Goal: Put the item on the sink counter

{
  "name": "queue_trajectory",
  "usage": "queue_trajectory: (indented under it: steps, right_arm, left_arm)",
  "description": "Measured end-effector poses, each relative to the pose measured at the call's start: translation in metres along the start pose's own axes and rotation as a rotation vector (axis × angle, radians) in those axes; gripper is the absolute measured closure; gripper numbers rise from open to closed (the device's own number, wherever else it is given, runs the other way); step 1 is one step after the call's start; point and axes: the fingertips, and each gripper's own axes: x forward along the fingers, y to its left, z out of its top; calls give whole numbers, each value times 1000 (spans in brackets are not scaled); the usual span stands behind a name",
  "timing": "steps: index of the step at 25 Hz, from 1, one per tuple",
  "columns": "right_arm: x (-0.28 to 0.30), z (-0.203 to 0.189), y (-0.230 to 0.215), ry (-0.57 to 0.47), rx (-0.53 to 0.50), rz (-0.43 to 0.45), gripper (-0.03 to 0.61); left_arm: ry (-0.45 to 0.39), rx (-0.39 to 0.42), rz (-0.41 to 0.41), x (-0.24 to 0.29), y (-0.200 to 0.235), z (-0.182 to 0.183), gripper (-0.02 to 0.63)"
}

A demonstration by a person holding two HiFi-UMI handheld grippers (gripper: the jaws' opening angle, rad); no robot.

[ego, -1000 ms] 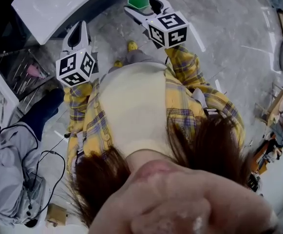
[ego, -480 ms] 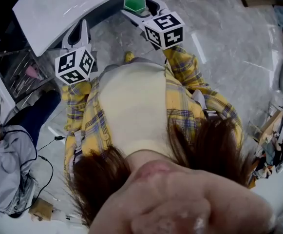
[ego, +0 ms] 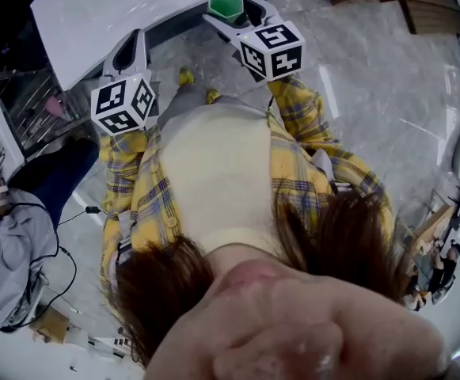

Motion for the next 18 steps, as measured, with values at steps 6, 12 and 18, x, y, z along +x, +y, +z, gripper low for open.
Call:
queue_trajectory:
  steps: [6, 12, 18]
  right_arm:
    - [26, 11, -15, 10, 1, -9, 250]
    - [59, 36, -40, 15, -2, -36, 250]
    - [91, 58, -63, 16, -1, -68, 250]
  left_arm:
    - [6, -22, 1, 30, 21, 6, 606]
    - [12, -10, -20, 68, 42, 25, 606]
    - [17, -23, -31, 99, 68, 38, 606]
